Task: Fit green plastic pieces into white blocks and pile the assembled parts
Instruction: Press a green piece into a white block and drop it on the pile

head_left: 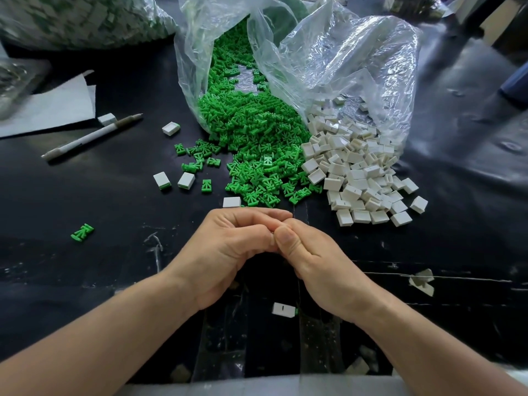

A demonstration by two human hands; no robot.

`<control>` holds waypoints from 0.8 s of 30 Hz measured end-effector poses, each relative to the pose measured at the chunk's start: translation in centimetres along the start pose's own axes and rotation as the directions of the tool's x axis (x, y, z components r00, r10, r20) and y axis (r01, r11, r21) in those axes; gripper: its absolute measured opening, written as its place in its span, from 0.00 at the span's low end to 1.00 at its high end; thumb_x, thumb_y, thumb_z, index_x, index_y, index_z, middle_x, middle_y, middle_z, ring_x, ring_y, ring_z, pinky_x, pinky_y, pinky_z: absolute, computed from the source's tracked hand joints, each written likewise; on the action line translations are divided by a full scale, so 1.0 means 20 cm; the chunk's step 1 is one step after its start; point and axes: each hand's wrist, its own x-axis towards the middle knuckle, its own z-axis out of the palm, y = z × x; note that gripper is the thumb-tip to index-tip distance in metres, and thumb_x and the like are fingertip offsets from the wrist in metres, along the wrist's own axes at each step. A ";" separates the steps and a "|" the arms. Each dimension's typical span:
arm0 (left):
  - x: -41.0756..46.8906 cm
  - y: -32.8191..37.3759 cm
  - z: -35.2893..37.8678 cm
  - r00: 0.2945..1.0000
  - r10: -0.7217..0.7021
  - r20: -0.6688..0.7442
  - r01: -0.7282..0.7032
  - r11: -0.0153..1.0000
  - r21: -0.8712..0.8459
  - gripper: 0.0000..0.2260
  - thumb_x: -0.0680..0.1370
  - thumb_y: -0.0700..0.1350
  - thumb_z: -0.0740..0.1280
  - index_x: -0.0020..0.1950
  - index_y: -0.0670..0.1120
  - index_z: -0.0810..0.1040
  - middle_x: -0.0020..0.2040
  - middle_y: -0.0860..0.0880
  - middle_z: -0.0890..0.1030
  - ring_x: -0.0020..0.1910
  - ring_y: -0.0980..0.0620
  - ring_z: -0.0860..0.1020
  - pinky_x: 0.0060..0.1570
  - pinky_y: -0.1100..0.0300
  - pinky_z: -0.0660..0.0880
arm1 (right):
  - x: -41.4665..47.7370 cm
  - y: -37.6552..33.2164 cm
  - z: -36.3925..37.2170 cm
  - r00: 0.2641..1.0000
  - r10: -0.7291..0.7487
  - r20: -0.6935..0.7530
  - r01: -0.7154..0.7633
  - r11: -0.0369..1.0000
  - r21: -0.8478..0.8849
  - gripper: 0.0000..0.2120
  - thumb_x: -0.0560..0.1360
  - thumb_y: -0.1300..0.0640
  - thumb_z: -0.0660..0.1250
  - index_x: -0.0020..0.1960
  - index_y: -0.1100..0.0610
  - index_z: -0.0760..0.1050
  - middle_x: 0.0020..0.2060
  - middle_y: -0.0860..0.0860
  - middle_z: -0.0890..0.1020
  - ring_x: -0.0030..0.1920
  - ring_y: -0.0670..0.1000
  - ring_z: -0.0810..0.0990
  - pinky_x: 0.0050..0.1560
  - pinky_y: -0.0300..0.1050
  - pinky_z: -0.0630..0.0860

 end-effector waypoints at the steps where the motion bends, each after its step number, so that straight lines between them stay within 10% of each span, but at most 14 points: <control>1: 0.00 0.00 0.00 1.000 -0.006 0.005 0.006 1.000 -0.011 0.07 0.62 0.33 0.66 0.31 0.41 0.83 0.44 0.47 0.84 0.41 0.50 0.82 0.42 0.62 0.79 | 0.00 0.00 0.00 1.000 0.001 -0.011 -0.001 1.000 -0.007 0.14 0.71 0.36 0.48 0.36 0.41 0.67 0.32 0.26 0.73 0.37 0.31 0.71 0.38 0.29 0.65; 12: 0.00 0.01 0.00 0.999 -0.010 0.050 0.013 0.998 -0.068 0.05 0.63 0.31 0.71 0.38 0.35 0.82 0.41 0.39 0.83 0.35 0.43 0.81 0.38 0.56 0.80 | 0.02 -0.02 -0.04 0.994 0.044 0.096 -0.068 0.963 0.263 0.24 0.78 0.41 0.50 0.59 0.54 0.76 0.26 0.42 0.68 0.27 0.41 0.64 0.27 0.30 0.62; 17: 0.01 0.02 0.00 0.998 -0.034 0.048 0.035 0.999 -0.029 0.11 0.63 0.41 0.69 0.43 0.40 0.84 0.37 0.44 0.84 0.33 0.53 0.80 0.35 0.65 0.77 | 0.03 -0.02 -0.08 0.978 0.119 0.170 -0.168 0.935 0.312 0.38 0.70 0.34 0.48 0.43 0.70 0.74 0.23 0.48 0.67 0.25 0.46 0.60 0.24 0.34 0.58; 24: 0.00 0.03 -0.01 0.998 -0.030 -0.046 0.033 0.998 0.057 0.11 0.59 0.46 0.71 0.38 0.45 0.85 0.31 0.47 0.82 0.28 0.56 0.78 0.24 0.67 0.71 | 0.05 -0.01 -0.15 0.981 0.180 -0.072 -0.155 0.952 0.262 0.30 0.70 0.34 0.51 0.31 0.56 0.79 0.20 0.47 0.69 0.20 0.42 0.63 0.21 0.31 0.59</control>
